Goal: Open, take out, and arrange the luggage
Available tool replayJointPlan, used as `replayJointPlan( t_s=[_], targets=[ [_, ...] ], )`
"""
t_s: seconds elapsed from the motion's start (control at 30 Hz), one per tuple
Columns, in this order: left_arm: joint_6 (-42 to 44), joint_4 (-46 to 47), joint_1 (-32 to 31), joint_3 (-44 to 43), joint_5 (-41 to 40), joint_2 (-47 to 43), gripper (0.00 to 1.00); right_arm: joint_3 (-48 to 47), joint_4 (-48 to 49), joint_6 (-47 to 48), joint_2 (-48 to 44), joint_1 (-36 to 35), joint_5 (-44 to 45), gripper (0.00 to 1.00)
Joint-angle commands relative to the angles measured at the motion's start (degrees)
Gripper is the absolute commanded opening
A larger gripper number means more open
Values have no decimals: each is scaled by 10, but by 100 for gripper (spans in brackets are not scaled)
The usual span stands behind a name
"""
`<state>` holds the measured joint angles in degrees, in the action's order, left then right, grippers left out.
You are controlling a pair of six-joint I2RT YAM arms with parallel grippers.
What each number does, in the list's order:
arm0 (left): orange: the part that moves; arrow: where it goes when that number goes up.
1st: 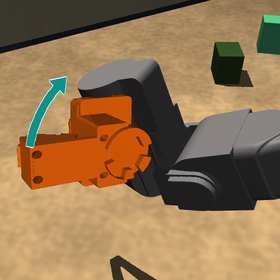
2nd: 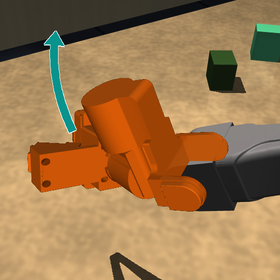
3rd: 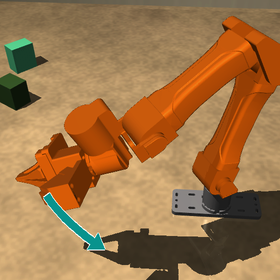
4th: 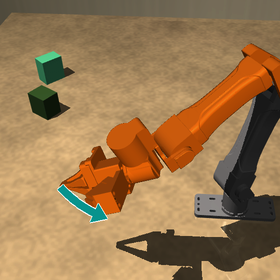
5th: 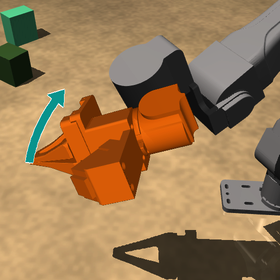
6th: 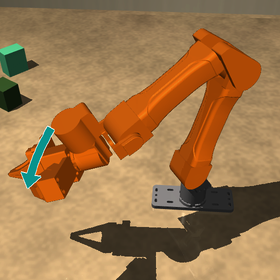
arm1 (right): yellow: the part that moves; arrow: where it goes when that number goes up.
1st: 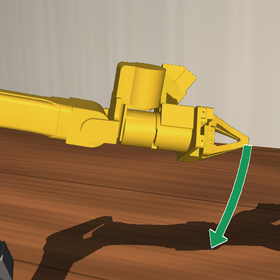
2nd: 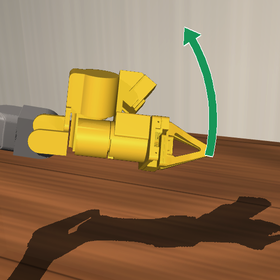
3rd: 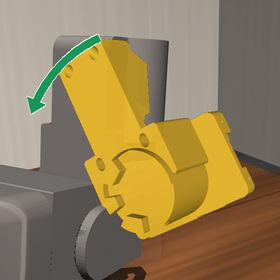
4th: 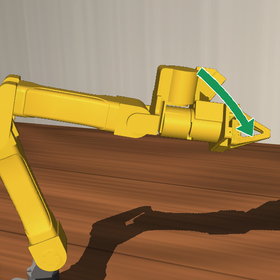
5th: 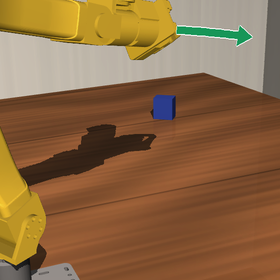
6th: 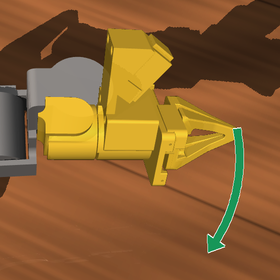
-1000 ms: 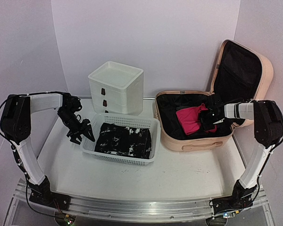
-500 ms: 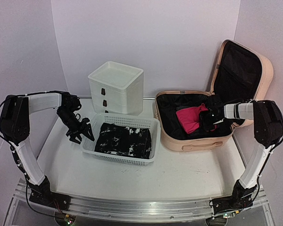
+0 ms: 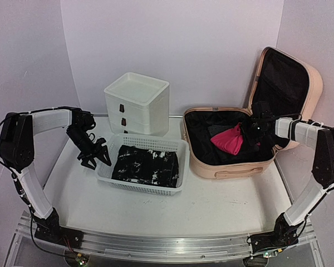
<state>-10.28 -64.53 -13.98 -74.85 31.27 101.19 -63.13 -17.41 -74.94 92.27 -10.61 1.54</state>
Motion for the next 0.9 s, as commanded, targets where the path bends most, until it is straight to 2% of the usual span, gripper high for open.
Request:
replayJointPlan(
  t_s=[0.0, 0.23, 0.43, 0.63, 0.87],
  targets=[
    [9, 0, -2, -33, -6, -28, 71, -76, -33, 117, -32, -2, -3, 0],
    [-6, 5, -2, -48, 8, -41, 74, -182, -144, 229, -44, -7, -80, 0],
    [-19, 8, -2, -54, 17, -53, 74, -248, -203, 262, -49, -32, -170, 0],
    [-51, 11, -1, -82, -20, -101, 75, -334, -220, 286, -10, -131, -221, 0],
    [-82, 12, -2, -95, -34, -161, 75, -476, -208, 310, 101, -272, -260, 0]
  ],
)
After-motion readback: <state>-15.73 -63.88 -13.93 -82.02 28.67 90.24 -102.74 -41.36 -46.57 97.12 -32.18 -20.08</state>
